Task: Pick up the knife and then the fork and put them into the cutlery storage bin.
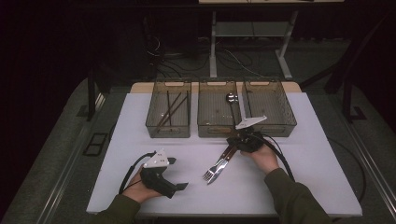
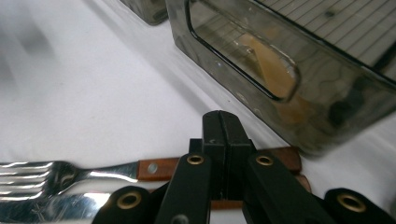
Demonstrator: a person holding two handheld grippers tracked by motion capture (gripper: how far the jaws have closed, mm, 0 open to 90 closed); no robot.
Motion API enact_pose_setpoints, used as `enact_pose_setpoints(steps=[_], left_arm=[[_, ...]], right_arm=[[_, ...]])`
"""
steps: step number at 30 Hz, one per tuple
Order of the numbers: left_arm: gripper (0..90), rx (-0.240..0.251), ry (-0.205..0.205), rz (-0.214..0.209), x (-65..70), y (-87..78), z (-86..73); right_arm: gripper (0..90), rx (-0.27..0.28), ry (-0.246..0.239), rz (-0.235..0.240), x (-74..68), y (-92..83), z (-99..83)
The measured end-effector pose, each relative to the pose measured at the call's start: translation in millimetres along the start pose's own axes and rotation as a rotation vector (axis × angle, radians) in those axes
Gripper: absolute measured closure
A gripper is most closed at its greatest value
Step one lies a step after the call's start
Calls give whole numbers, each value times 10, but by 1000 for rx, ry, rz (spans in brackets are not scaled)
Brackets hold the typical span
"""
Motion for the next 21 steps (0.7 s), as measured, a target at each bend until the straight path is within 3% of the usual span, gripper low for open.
enact_pose_setpoints(steps=[9,21], left_arm=[[0,-1,1,0,-2,-7,1],[0,-1,1,-2,2,-4,1]], right_arm=[[896,-82,-10,-32,64,203,37],[896,-125,-42,-37,67,171,-13]])
Point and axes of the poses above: each handheld gripper's, and its own axes: y roughly forward along the jaws, z roughly out of its top, x roughly to its right, the point moved 2 cm from there along y, roughly forward along the jaws, and after that the axes turned 5 degrees about z, right-handed, at the moved point
